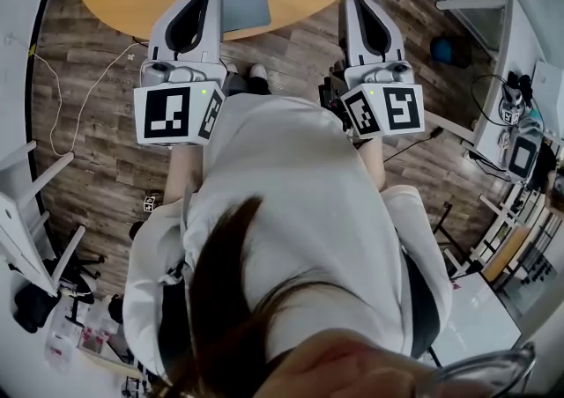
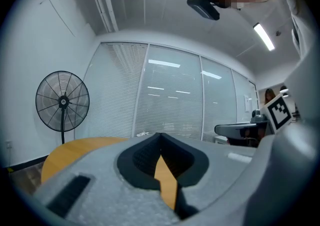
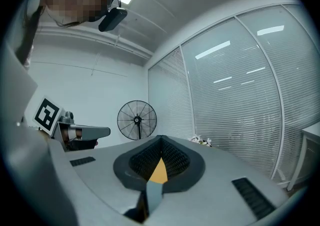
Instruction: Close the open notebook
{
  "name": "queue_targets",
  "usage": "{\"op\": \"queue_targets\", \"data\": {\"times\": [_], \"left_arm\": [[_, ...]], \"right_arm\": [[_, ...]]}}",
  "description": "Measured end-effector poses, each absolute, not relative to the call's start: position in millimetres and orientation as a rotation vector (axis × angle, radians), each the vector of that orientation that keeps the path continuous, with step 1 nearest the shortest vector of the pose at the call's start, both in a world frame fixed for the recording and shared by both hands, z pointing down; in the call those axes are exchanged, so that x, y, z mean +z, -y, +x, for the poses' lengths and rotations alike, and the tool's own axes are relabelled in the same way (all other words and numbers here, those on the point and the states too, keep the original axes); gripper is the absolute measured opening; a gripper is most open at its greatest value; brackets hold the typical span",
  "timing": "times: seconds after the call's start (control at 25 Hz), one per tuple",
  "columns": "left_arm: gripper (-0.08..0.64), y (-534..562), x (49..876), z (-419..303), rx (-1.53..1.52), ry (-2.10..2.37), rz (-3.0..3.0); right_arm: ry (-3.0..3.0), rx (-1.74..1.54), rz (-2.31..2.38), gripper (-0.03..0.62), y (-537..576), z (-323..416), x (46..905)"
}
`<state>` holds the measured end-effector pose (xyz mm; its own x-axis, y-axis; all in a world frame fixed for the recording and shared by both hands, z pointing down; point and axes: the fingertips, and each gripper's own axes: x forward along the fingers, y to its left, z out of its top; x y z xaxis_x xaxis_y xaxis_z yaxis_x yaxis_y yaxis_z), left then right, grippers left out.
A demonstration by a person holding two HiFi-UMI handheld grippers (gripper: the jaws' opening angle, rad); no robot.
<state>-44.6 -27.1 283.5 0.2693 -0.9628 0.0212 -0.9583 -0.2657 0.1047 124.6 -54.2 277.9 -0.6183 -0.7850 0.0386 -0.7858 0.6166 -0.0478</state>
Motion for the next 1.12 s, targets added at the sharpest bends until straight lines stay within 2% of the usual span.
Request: {"op": "queue_targets", "data": {"times": [1.12], "left_arm": [[0.015,24.9,284.7,-40.7,-0.061,1.806,2.439]], "right_arm": [[2.813,0.067,1.34,0.002,48.6,116.0,275.8]]}}
